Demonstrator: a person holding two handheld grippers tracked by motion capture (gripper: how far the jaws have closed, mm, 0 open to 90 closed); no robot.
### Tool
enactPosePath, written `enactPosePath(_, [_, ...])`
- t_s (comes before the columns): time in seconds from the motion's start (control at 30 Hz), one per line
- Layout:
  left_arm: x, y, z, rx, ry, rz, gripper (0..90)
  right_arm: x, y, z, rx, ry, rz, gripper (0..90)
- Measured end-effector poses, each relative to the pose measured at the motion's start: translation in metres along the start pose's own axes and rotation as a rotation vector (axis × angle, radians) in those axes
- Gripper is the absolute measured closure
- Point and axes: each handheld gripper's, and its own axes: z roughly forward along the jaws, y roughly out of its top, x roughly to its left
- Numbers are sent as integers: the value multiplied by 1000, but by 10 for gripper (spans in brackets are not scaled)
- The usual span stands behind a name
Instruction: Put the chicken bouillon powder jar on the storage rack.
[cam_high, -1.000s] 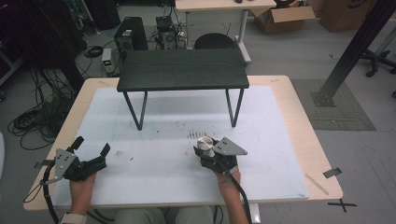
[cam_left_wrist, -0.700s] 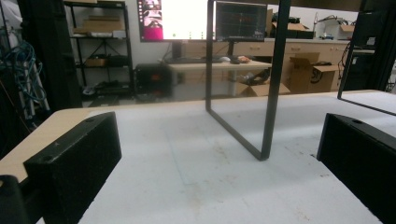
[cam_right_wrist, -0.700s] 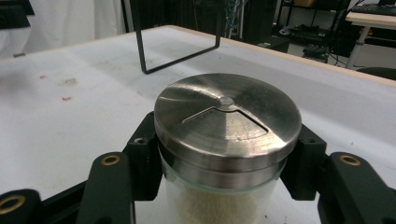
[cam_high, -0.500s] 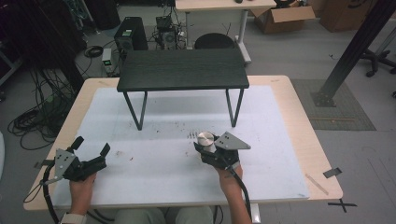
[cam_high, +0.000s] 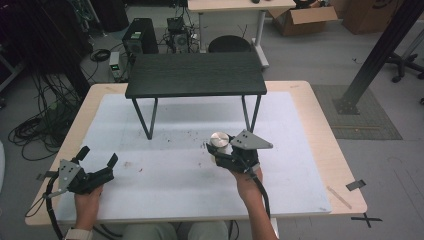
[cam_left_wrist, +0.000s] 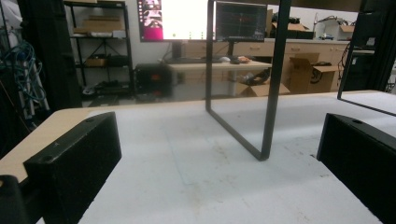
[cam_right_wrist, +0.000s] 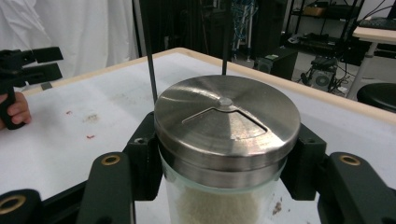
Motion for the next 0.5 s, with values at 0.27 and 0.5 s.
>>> enactPosePath(0.27, [0,0,0,0,0,-1,3,2,28,-2,2,23,-31,423])
enactPosePath(0.5, [0,0,0,0,0,-1,2,3,48,-2,-2,41,-52,423])
